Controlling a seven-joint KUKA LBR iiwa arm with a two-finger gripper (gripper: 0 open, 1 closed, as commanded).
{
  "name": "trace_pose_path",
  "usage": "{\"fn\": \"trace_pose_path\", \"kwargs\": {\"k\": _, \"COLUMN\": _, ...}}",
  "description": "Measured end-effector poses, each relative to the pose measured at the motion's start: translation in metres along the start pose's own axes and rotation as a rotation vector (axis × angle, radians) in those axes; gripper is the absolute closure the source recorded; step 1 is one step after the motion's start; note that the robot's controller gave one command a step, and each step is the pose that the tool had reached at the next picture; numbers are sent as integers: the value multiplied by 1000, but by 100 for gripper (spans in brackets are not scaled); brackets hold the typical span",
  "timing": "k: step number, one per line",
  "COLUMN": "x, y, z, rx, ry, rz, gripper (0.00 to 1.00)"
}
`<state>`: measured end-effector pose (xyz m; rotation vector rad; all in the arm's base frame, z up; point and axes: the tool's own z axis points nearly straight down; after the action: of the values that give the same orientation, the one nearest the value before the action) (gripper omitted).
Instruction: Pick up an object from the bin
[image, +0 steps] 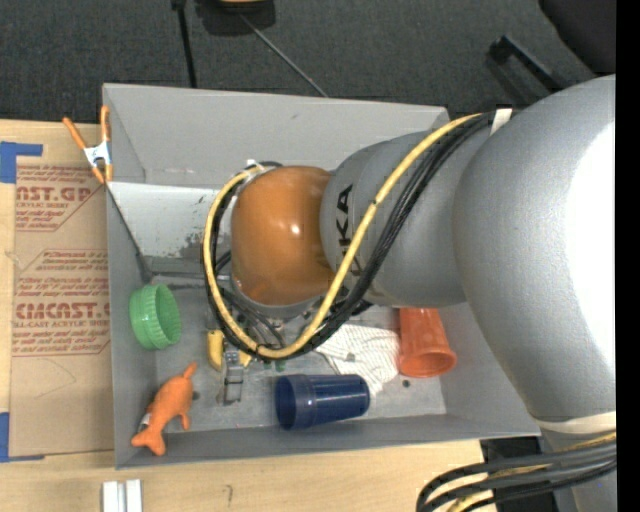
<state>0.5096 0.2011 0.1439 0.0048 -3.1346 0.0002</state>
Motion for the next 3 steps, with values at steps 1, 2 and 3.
{"fn": "trace_pose_path", "kwargs": {"k": 1, "x": -2, "y": -1, "z": -4, "rx": -2, "ry": -7, "rz": 2, "gripper": 0}}
{"fn": "trace_pose_path", "kwargs": {"k": 2, "x": -11, "y": -23, "z": 26, "rx": -3, "ry": -10, "rz": 14, "gripper": 0}}
{"fn": "trace_pose_path", "kwargs": {"k": 3, "x": -15, "y": -39, "z": 46, "rx": -4, "ry": -16, "rz": 37, "gripper": 100}}
